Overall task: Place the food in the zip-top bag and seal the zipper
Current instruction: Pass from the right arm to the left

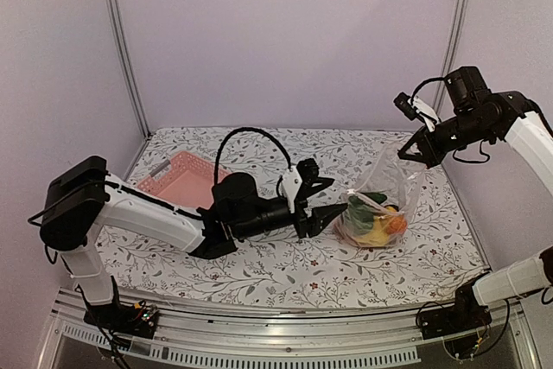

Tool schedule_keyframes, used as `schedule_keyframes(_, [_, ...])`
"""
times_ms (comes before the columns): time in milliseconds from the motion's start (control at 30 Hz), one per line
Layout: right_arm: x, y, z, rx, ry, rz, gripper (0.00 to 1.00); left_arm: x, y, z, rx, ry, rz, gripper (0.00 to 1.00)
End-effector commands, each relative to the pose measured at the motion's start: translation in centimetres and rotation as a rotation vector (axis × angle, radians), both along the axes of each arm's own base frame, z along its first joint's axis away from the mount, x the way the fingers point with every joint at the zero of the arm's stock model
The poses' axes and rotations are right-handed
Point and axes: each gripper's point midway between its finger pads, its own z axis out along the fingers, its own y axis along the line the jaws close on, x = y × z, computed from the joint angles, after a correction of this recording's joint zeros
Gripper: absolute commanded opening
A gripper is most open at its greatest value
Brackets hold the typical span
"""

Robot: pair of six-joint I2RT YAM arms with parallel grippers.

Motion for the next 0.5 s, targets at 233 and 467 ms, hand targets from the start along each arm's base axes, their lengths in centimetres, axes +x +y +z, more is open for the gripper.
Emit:
schedule_keyframes(233, [1.2,0.6,1.3,0.021,-0.009,0.005,0.0,1.6,-1.3,2.6,-0.154,-0.051,-0.124,0.42])
schedule_keyframes(467, [2.6,0.8,1.3,0.02,-0.006,-0.013,0.0,1.6,-2.4,2.4,-0.14,-0.031,-0.163,0.12])
